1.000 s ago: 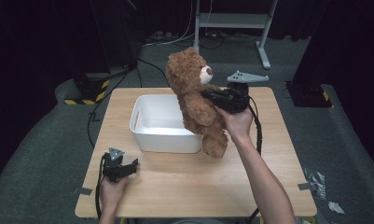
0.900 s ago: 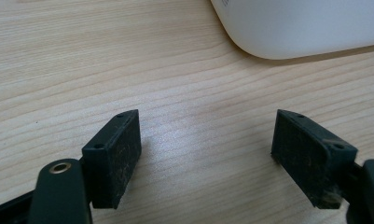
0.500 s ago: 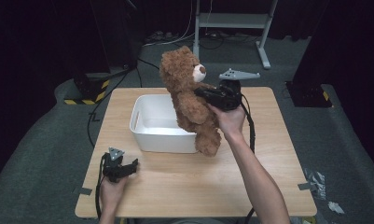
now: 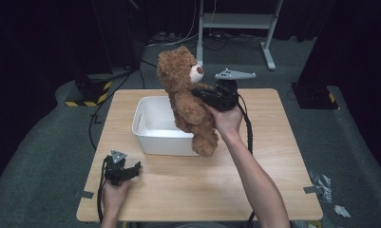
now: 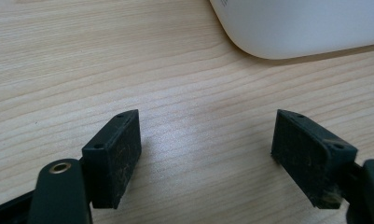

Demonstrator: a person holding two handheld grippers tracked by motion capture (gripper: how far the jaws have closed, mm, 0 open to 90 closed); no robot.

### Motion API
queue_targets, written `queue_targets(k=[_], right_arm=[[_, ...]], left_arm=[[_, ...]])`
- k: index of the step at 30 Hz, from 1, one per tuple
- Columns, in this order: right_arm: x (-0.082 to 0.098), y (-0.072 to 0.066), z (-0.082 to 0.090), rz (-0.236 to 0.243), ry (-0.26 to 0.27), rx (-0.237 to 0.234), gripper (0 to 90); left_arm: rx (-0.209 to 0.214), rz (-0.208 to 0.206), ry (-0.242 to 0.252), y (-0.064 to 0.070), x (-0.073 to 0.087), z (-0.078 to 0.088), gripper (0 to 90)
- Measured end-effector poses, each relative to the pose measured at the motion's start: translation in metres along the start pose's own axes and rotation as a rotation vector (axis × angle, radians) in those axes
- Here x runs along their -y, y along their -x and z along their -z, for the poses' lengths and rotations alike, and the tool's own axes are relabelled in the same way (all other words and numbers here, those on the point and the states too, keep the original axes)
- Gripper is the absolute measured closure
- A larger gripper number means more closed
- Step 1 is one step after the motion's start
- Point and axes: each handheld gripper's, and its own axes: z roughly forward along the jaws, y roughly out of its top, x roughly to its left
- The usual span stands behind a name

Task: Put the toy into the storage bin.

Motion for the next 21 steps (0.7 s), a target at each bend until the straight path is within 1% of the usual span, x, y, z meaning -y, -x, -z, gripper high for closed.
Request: queue_targets(k=[10, 12, 15, 18, 20, 21], right_arm=[[-0.004, -0.002, -0.012, -0.007, -0.017, 0.011, 86.0], [-0.004, -0.003, -0.014, 0.002, -0.019, 0.011, 86.1], [-0.005, -0.006, -0.016, 0.0, -0.021, 0.009, 86.2], [-0.005, -0.007, -0.015, 0.008, -0.019, 0.01, 86.3], [-0.006, -0.008, -0.013, 0.006, -0.015, 0.012, 86.4], [-0.007, -0.007, -0.012, 0.014, -0.013, 0.013, 86.4]], left_arm=[[0.001, -0.001, 0.0, 0.0, 0.0, 0.0, 23.9], [0.0, -0.001, -0.001, 0.0, 0.0, 0.0, 23.8], [0.002, 0.0, -0.001, 0.0, 0.0, 0.0, 23.9], [0.002, -0.001, 0.0, 0.0, 0.0, 0.0, 24.0], [0.002, -0.001, 0.0, 0.0, 0.0, 0.0, 23.9], [0.002, -0.002, 0.0, 0.0, 0.0, 0.0, 23.9]])
